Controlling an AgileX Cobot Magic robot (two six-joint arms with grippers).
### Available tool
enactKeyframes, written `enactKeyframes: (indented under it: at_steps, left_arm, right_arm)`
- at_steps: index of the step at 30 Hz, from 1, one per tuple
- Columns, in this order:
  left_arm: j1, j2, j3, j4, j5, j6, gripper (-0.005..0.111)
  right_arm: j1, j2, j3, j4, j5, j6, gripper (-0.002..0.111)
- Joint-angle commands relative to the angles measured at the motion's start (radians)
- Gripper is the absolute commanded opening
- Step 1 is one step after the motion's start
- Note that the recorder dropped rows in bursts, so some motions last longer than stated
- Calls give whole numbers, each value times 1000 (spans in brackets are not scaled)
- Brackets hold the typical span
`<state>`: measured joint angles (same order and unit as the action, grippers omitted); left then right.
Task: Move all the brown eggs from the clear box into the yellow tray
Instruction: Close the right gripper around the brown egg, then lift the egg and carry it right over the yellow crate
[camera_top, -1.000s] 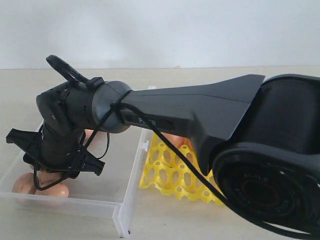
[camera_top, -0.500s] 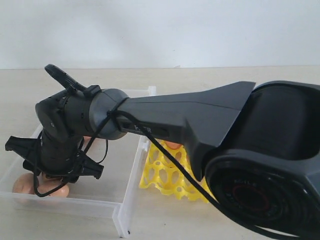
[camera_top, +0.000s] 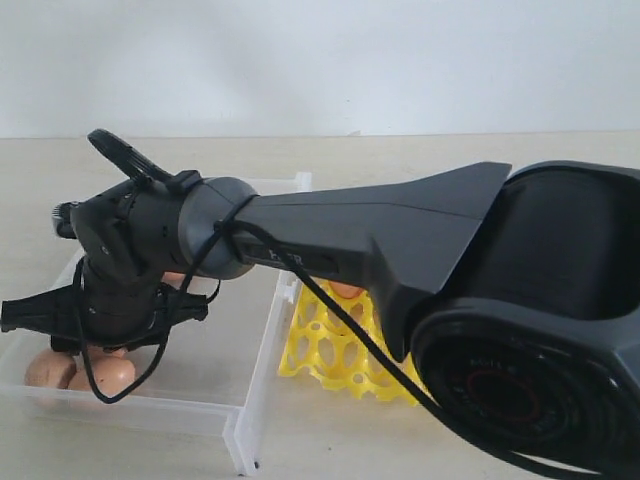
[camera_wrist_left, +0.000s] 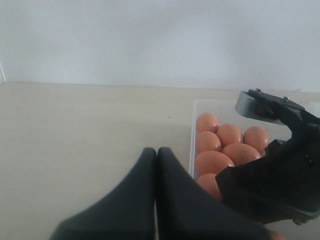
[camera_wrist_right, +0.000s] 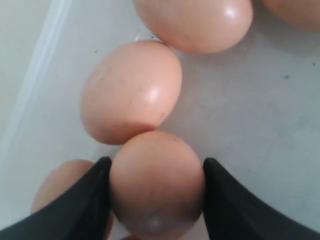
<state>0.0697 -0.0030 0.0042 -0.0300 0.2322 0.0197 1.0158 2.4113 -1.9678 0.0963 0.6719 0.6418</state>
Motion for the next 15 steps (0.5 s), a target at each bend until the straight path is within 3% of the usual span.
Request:
enactKeyframes:
  at_steps: [1,9,15]
  left_arm:
    - [1,3,-4,-5,0,1,-4]
    - [1,3,-4,-5,0,1,-4]
    - [1,3,-4,-5,0,1,-4]
  right_arm:
    - [4,-64,2,-75,1,-155,0]
    - [-21,-170,25,-188,-16,-155,0]
    - [-71,-335,291,-191,-232,-157,0]
